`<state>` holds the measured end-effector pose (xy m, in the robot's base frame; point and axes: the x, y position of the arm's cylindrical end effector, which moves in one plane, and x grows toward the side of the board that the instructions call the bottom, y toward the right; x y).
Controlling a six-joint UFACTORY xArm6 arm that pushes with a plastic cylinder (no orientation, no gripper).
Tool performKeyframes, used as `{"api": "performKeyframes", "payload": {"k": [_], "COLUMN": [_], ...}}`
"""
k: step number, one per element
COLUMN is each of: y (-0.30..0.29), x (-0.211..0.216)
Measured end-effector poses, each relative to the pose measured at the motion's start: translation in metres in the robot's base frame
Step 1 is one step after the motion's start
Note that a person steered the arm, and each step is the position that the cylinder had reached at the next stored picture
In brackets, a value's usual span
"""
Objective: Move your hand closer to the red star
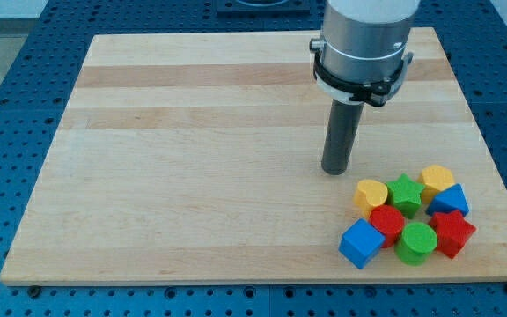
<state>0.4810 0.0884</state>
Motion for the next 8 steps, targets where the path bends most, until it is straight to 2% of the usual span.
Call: {"api": "performKeyframes", "payload": {"k": [1,2,3,4,5,7,8], "y": [0.000,0.006,0.083,0.194,0.255,0.257,0.256], "x": [0.000,-0.026,-0.066,-0.090,-0.089,-0.086,-0.061]}}
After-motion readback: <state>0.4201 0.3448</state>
